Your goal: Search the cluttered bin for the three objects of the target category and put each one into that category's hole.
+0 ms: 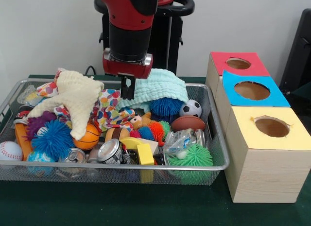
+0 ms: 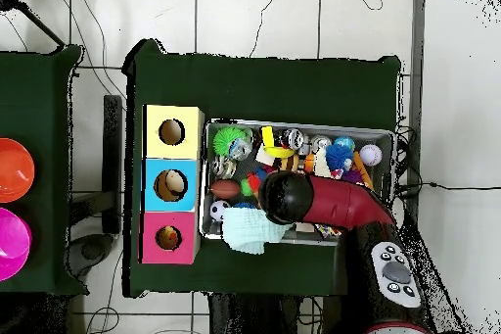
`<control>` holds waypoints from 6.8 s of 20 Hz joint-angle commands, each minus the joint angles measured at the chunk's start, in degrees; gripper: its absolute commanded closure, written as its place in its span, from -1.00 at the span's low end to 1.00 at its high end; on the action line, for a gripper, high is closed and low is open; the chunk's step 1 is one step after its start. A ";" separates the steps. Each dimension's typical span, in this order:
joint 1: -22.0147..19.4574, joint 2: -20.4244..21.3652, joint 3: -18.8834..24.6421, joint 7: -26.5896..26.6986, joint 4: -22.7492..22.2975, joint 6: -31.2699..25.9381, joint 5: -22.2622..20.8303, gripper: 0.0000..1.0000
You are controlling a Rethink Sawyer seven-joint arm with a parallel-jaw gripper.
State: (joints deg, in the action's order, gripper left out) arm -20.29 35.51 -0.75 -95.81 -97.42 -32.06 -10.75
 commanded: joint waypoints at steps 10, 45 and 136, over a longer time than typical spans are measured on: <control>8.66 -5.27 -10.10 -29.64 -0.20 5.24 11.70 1.00; 8.81 -6.96 -8.08 -29.78 -4.16 13.77 17.52 -1.00; 15.47 -6.31 -14.30 -26.15 -4.83 6.21 26.56 1.00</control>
State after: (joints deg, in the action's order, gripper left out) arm -5.08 23.46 -15.70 -111.09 -99.18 -16.50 13.60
